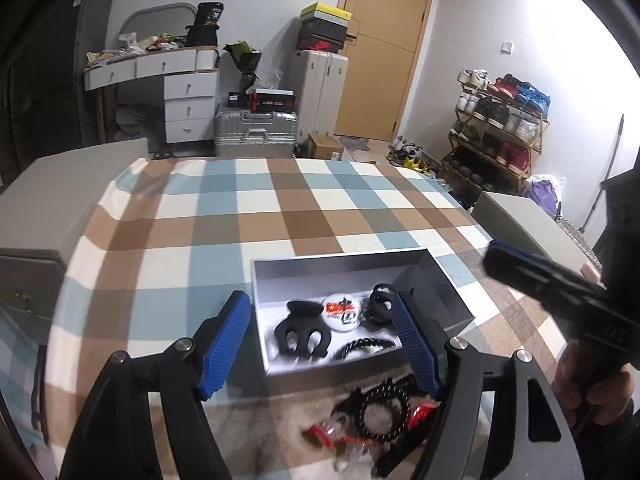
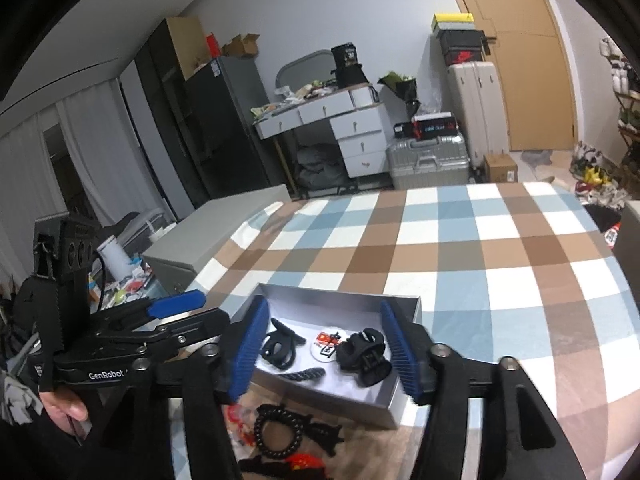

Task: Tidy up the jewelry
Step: 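Release the badge and the coil hair tie into the box, then move the left tool toward the red-and-clear hair accessory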

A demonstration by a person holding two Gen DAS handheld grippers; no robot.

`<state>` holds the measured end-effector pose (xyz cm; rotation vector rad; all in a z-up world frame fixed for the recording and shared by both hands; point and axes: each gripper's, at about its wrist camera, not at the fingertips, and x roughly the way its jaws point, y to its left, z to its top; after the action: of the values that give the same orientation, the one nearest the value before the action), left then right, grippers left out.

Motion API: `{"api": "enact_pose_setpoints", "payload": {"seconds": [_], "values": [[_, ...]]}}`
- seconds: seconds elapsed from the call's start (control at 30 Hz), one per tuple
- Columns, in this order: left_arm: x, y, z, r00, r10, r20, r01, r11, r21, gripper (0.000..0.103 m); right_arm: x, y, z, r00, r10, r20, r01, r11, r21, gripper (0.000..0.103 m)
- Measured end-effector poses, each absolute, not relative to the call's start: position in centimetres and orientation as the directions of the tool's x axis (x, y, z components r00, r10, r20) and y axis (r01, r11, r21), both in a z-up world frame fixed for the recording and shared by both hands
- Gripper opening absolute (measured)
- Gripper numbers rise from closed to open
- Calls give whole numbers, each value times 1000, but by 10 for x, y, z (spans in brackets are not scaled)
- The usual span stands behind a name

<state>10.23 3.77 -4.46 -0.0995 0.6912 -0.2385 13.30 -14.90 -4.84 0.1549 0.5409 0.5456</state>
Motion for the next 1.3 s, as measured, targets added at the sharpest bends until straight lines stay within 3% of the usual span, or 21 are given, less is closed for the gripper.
{"api": "enact_pose_setpoints", "payload": {"seconds": [0.1, 0.33, 0.47, 0.53, 0.97, 1.3], "values": [[94, 39, -46, 752, -235, -615, 175, 972, -157, 69, 121, -151, -45, 729, 530, -434, -448, 848, 282, 85], [76, 38, -45, 759, -216, -614, 167, 976, -138, 70, 97, -148, -42, 720, 544, -431, -463, 839, 284, 93], [66, 40, -43, 775, -195, -601, 148, 981, -127, 82, 85, -149, -42, 724, 546, -422, -462, 838, 290, 97], [62, 41, -43, 780, -187, -597, 141, 982, -125, 82, 79, -150, -44, 726, 546, -418, -450, 837, 311, 100], [49, 50, -103, 664, -168, -728, 78, 985, -156, 85, 58, -153, -82, 686, 534, -494, -400, 844, 357, 103], [50, 35, -116, 610, -245, -754, 143, 969, -199, 85, 53, -157, -102, 660, 524, -539, -380, 851, 362, 103]]}}
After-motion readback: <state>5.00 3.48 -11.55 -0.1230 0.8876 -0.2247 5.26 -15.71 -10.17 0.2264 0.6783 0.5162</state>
